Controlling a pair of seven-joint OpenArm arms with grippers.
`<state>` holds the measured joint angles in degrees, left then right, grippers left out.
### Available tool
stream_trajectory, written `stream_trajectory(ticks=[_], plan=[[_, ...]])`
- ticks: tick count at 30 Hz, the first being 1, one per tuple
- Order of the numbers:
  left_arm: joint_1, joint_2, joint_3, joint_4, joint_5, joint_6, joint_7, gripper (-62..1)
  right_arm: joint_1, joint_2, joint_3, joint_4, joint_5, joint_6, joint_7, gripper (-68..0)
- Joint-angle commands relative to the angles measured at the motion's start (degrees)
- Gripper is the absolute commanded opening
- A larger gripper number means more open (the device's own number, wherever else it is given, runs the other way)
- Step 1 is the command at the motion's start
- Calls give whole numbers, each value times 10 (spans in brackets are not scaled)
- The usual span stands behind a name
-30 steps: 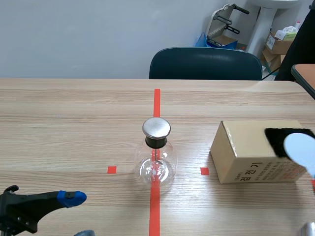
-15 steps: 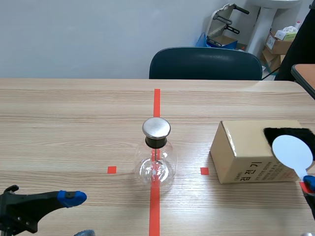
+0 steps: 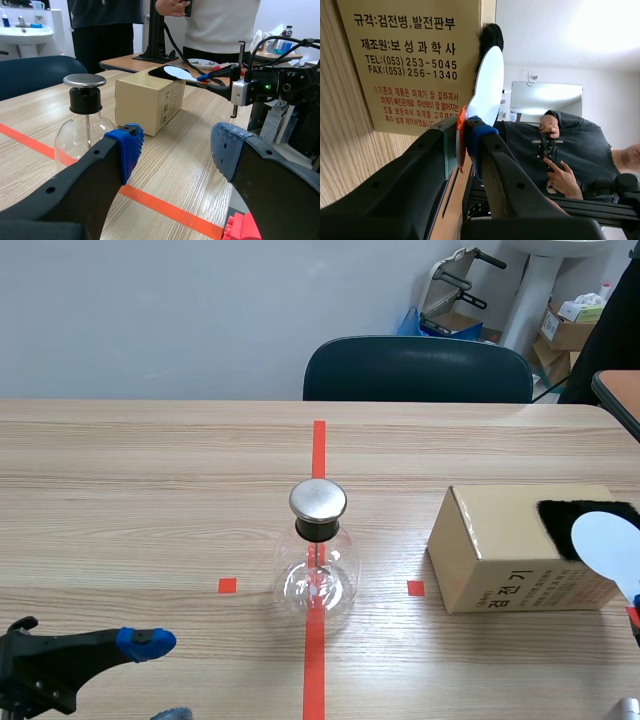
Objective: Do the electroscope experiment
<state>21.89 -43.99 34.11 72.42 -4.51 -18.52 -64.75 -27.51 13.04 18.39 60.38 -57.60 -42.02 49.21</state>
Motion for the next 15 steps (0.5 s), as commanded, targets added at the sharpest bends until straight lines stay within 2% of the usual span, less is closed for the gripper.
stream_trajectory(ticks=[1, 8, 9, 11, 14, 15], plan=[[-2, -2, -2, 8, -3, -1, -10, -281, -1, 9, 3, 5, 3, -28, -2, -658], [-2, -2, -2, 8, -3, -1, -10, -286, -1, 9, 3, 5, 3, -28, -2, -658], [-2, -2, -2, 8, -3, -1, -10, -306, -1, 9, 3, 5, 3, -28, -2, -658], [-2, -2, -2, 8, -3, 5, -9, -396, -1, 9, 3, 5, 3, -28, -2, -658], [-5, -2, -2, 8, -3, 27, 7, -572, -1, 9, 3, 5, 3, -28, -2, -658], [-9, -2, -2, 8, -3, 29, 18, -593, -1, 9, 3, 5, 3, -28, -2, -658]])
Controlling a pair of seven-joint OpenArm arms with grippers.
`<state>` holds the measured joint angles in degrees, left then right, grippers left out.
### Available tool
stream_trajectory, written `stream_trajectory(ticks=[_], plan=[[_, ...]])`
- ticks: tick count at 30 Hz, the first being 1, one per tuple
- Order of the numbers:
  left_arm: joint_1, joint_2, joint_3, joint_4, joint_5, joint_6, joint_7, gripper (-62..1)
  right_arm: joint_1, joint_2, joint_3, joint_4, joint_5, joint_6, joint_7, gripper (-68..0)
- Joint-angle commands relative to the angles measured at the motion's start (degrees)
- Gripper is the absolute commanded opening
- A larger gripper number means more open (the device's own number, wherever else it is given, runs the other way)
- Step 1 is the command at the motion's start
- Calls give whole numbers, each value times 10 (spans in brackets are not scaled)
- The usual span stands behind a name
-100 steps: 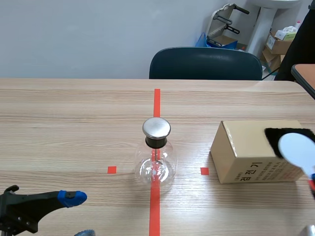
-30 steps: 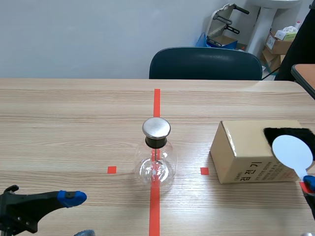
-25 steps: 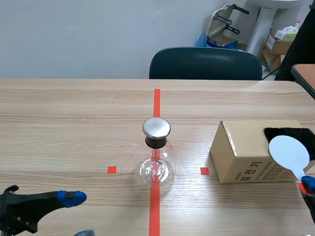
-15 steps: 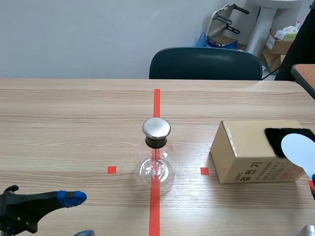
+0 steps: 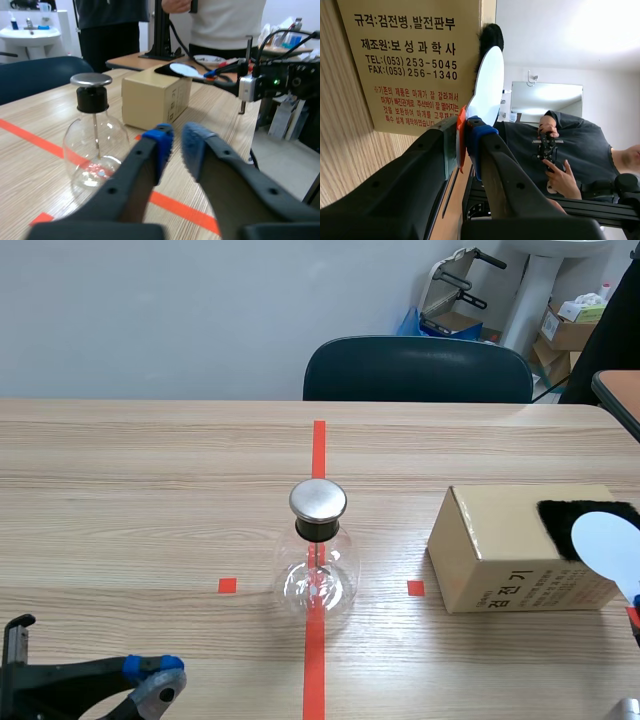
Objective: Do the electroscope experiment
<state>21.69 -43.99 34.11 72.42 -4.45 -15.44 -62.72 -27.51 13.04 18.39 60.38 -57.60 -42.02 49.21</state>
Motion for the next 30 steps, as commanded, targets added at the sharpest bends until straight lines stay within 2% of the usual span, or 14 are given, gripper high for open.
stream_trajectory(ticks=[1, 10, 20, 26, 27, 30], plan=[[-10, -2, -2, 8, -4, -2, 2, -594, -1, 9, 3, 5, 3, -28, -2, -658], [-53, 5, -2, 8, -4, -2, 21, -594, -1, 9, 3, 5, 1, -28, -2, -658], [-111, 22, 0, 8, -4, -6, 155, -594, -1, 16, 3, 13, 2, -28, 0, -658], [-133, 23, 0, 8, -4, -6, 229, -594, -4, 19, 3, 69, 26, -28, -7, -658], [-136, 24, 0, 8, -4, -6, 240, -594, -4, 19, 3, 85, 28, -27, -11, -658], [-148, 31, 0, 7, -4, -6, 272, -594, -4, 19, 3, 146, 27, 16, -36, -658]])
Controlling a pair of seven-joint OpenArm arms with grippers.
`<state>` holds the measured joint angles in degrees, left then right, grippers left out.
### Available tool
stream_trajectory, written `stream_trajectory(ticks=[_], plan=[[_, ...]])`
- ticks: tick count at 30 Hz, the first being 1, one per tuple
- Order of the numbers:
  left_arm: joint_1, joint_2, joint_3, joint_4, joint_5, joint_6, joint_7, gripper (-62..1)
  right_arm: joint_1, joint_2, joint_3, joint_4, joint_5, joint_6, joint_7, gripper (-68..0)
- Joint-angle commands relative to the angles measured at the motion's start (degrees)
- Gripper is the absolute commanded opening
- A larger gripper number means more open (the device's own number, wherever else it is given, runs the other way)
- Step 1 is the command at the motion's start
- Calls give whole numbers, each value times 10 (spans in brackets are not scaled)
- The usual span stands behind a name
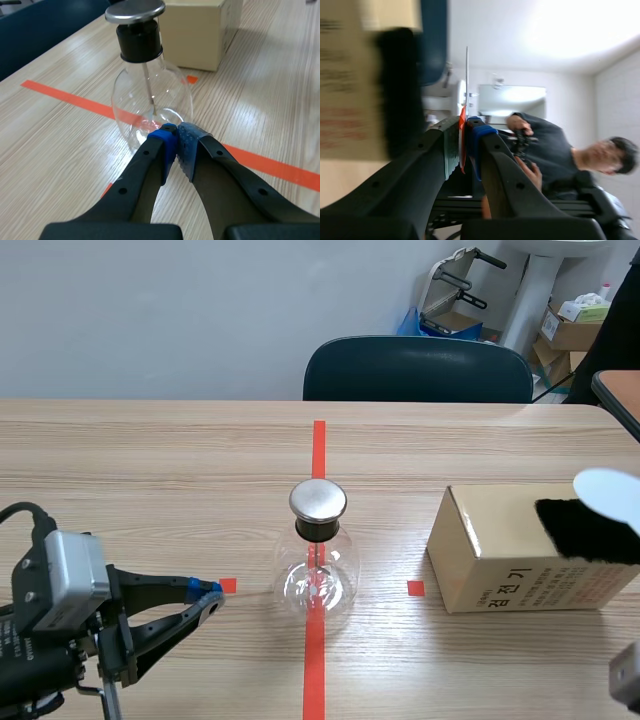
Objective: Do the electroscope experiment
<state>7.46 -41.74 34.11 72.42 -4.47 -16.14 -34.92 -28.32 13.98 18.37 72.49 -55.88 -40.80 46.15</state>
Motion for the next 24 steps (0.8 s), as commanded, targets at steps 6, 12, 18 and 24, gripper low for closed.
stream_trajectory(ticks=[6, 12, 18, 24], plan=[[-26, 29, 0, 7, -4, 1, 60, -594, 4, 10, -9, 158, 21, 100, -60, -658], [-39, 46, 0, 7, -4, 1, 104, -594, 7, 31, -83, 235, 38, 119, -141, -658], [-52, 65, 1, 6, -4, 2, 158, -594, 22, 49, -189, 259, 18, 91, -220, -658], [-58, 80, 1, 6, -4, 2, 195, -594, 28, 51, -275, 259, -34, 58, -278, -658]])
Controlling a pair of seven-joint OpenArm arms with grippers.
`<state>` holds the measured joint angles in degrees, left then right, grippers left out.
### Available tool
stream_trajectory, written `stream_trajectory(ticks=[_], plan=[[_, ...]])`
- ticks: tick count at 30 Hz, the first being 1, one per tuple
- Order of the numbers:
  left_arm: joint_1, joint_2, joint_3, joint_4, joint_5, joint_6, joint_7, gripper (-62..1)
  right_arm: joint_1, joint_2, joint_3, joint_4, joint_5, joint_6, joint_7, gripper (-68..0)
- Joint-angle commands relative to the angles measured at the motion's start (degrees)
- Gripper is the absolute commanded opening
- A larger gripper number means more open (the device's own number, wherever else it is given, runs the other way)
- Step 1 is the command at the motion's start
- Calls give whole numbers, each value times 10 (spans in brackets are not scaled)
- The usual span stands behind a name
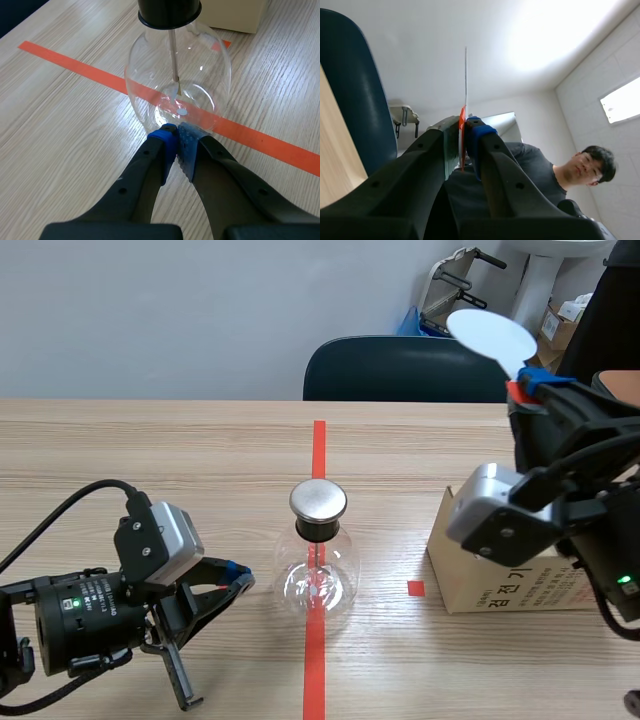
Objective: Do the electroscope experiment
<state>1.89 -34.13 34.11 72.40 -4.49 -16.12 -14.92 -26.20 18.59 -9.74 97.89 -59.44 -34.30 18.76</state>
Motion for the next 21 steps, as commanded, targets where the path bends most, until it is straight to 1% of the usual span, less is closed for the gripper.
stream_trajectory(ticks=[1, 4, 12, 17, 21], plan=[[-2, 7, 1, 6, -3, 3, 1, -594, 7, 5, -5, 5, -8, -8, -15, -658], [-3, 15, 1, 3, -3, 3, 14, -594, 7, 5, -36, 5, -34, -9, -47, -658], [-19, 44, 1, -47, -4, 2, 13, -594, 7, 5, -107, 5, -90, -18, -127, -658], [-20, 56, 1, -57, -3, 3, 12, -594, 7, 11, -141, 4, -120, -19, -176, -658], [-20, 64, 1, -58, -3, 3, 10, -594, 7, 11, -160, -9, -144, -28, -203, -658]])
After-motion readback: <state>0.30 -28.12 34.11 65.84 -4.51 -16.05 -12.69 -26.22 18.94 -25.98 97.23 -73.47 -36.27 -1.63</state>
